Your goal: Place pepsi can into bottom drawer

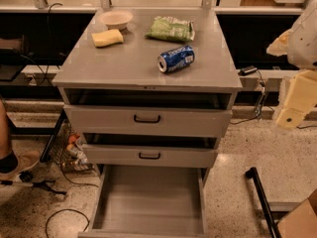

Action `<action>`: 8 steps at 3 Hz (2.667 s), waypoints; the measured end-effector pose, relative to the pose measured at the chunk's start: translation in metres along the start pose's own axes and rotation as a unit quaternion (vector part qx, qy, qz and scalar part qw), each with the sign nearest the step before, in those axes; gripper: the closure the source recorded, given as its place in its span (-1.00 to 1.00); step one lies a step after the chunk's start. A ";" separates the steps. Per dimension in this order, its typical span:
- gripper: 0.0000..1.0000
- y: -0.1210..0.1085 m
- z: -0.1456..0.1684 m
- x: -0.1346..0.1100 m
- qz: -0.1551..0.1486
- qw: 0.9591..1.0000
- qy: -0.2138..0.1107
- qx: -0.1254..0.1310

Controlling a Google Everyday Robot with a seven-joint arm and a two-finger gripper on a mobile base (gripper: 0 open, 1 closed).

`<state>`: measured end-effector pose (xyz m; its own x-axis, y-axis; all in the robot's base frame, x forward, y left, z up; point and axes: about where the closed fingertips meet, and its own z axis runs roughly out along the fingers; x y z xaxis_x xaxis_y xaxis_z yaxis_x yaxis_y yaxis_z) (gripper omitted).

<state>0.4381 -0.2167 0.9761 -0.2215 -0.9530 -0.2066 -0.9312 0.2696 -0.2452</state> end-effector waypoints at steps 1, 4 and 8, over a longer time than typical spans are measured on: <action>-1.00 0.000 0.000 0.000 0.000 1.000 0.000 0.000; -1.00 -0.167 0.068 -0.059 -0.157 0.978 -0.051 0.124; -1.00 -0.209 0.140 -0.083 -0.285 0.956 -0.018 0.070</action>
Offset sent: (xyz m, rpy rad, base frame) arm 0.1067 -0.0007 -0.0034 -0.0465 -0.2125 0.1514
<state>0.6918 -0.1751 0.9120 0.3231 -0.9458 -0.0328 -0.8494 -0.2746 -0.4507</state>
